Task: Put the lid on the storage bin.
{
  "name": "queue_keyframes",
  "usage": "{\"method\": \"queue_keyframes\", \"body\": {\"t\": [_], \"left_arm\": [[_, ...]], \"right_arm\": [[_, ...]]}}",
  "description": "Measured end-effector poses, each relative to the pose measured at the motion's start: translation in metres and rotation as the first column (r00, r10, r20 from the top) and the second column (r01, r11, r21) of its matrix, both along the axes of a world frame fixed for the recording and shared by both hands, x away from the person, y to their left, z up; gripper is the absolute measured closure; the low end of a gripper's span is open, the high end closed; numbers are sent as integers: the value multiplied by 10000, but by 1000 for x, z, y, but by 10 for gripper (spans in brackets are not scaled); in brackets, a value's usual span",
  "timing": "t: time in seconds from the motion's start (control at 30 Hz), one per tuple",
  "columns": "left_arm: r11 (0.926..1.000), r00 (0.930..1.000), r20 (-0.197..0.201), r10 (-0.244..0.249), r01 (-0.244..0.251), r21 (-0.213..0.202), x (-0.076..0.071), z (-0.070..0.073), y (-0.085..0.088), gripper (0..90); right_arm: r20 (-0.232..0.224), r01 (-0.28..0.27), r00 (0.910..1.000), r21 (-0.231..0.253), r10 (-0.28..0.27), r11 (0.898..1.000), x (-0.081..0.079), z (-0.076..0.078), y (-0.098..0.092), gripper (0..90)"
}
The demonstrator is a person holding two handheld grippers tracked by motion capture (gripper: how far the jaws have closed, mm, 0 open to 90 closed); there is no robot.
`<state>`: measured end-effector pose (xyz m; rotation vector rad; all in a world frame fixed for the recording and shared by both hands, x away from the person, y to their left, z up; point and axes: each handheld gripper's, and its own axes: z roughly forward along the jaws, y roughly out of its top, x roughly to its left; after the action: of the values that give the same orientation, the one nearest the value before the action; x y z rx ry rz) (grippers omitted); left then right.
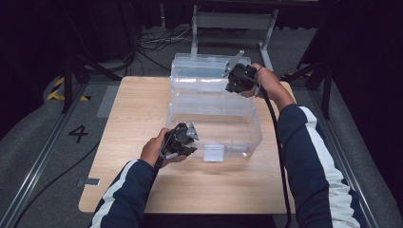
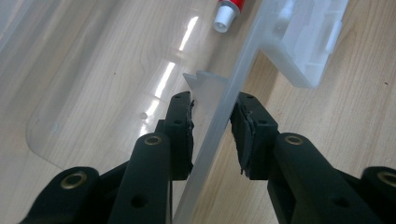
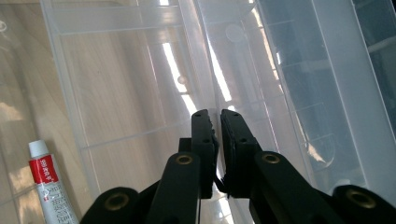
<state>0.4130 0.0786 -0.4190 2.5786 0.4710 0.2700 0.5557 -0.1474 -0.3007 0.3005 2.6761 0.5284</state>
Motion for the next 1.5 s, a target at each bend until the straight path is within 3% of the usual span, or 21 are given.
{"method": "queue_keyframes", "body": {"t": [1.5], "left_arm": [[9999, 9999, -53, 131, -131, 50, 0, 0, -1, 679]], "right_arm": [[377, -615, 9974, -3, 615, 9981, -27, 5, 0, 852]]}}
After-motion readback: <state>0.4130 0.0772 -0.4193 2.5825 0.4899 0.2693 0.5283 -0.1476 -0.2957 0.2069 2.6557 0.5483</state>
